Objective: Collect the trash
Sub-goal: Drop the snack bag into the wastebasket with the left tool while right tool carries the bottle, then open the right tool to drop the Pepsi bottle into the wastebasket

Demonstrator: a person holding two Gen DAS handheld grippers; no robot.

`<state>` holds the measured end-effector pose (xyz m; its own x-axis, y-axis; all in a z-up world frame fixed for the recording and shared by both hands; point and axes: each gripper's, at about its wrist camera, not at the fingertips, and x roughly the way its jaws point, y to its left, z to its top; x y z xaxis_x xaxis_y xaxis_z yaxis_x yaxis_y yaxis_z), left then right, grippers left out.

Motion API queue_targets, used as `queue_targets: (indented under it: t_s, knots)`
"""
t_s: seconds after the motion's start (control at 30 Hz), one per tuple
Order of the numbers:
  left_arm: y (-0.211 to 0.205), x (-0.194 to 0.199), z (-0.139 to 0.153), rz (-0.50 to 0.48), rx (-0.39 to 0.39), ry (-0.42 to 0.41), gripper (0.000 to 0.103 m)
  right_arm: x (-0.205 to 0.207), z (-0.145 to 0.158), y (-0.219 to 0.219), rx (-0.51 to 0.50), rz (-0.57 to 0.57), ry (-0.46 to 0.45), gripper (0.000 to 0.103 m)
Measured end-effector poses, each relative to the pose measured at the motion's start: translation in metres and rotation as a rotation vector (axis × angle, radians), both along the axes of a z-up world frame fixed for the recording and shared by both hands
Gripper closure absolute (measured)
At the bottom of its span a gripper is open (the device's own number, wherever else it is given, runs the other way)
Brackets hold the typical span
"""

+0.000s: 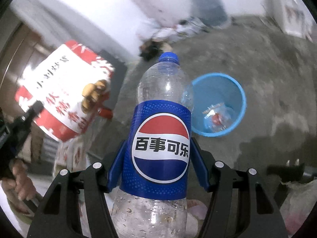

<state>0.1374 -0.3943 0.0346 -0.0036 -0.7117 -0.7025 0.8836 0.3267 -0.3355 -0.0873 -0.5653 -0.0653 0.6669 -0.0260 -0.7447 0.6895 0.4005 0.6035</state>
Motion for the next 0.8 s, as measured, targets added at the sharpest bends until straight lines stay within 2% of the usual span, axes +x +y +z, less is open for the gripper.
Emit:
queue_targets:
  t_s: [0.07, 0.2, 0.33, 0.37, 0.4, 0.43, 0.47, 0.6, 0.7, 0.8]
  knots:
    - [-0.042, 0.002, -0.028, -0.038, 0.070, 0.063, 0.103, -0.002, -0.023, -0.020, 0.077, -0.028, -0.003, 0.042]
    - [-0.101, 0.000, -0.074, -0.077, 0.185, 0.084, 0.103, 0.002, -0.068, -0.054, 0.207, -0.059, -0.007, 0.042]
    - [-0.147, 0.003, -0.111, -0.096, 0.250, 0.113, 0.103, 0.013, -0.108, -0.085, 0.329, -0.108, -0.038, 0.041]
    - [-0.159, 0.004, -0.120, -0.102, 0.262, 0.117, 0.092, 0.016, -0.124, -0.098, 0.371, -0.136, -0.050, 0.040]
    - [-0.169, 0.004, -0.127, -0.108, 0.270, 0.123, 0.067, 0.018, -0.136, -0.104, 0.406, -0.149, -0.072, 0.032]
    - [-0.177, 0.005, -0.131, -0.101, 0.277, 0.123, 0.053, 0.020, -0.149, -0.113, 0.443, -0.164, -0.099, 0.029]
    - [-0.184, 0.007, -0.135, -0.076, 0.275, 0.114, 0.045, 0.020, -0.167, -0.122, 0.483, -0.198, -0.122, 0.027]
    - [-0.183, 0.009, -0.134, -0.019, 0.257, 0.138, 0.041, 0.011, -0.190, -0.133, 0.496, -0.281, -0.099, 0.027]
    - [-0.170, 0.006, -0.120, -0.022, 0.212, 0.096, 0.034, 0.005, -0.181, -0.125, 0.446, -0.269, -0.106, 0.027]
    - [-0.151, 0.005, -0.100, -0.023, 0.163, 0.043, 0.027, 0.005, -0.162, -0.118, 0.357, -0.250, -0.066, 0.027]
